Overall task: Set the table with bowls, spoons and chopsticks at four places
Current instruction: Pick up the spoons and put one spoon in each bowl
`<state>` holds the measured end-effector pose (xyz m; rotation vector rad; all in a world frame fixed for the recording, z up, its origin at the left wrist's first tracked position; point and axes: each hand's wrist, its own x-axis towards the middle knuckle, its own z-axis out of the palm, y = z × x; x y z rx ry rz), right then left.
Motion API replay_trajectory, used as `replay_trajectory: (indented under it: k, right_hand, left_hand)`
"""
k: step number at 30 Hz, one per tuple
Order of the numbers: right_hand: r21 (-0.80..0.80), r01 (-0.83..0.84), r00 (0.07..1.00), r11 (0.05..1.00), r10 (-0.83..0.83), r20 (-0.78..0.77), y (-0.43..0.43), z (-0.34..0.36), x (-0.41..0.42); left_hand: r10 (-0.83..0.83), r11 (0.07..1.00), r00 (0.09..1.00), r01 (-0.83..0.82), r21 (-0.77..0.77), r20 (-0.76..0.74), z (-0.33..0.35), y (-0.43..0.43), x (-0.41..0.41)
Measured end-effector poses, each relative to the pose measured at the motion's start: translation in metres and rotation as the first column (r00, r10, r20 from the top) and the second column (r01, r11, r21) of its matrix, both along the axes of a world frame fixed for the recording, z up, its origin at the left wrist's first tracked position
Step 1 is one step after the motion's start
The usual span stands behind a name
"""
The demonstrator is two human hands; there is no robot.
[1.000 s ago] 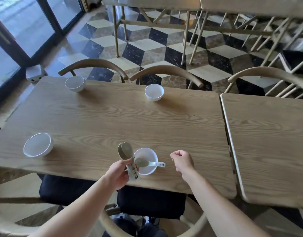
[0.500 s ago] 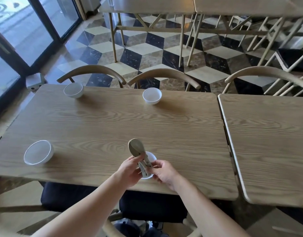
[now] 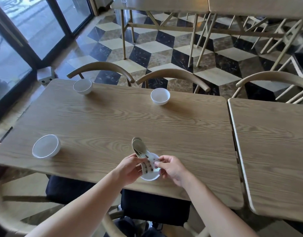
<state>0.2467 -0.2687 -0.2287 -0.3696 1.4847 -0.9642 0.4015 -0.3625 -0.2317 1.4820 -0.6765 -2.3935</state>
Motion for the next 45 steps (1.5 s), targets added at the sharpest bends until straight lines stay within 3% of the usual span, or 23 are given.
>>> replay_trajectory:
  k: [10,15,25,37,45]
  right_hand:
    - [-0.084,0.176,0.984,0.981,-0.176,0.012,-0.086,0.03,-0.074]
    - [-0.104,0.245,0.966,0.964,-0.252,-0.062,-0.15,0.042,-0.123]
    - [0.066,0.303,0.93,0.951,-0.279,-0.24,-0.258,-0.006,-0.203]
    - [0.178,0.241,0.963,0.954,-0.212,-0.163,-0.285,-0.069,-0.226]
    - [0.158,0.432,0.901,0.888,-0.416,-0.125,-0.287,-0.074,-0.224]
  left_hand:
    - [0.0,1.0,0.999,0.0,0.016,-0.037,0.001,-0.084,-0.039]
    - [0.008,0.999,0.998,-0.004,0.052,-0.063,-0.003,-0.152,-0.078]
    - [-0.093,0.986,0.989,0.107,0.126,-0.111,-0.062,-0.256,-0.121]
    - [-0.156,0.968,0.98,0.177,0.176,-0.127,-0.117,-0.296,-0.117]
    - [-0.129,0.971,0.985,0.149,0.186,-0.117,-0.114,-0.294,-0.116]
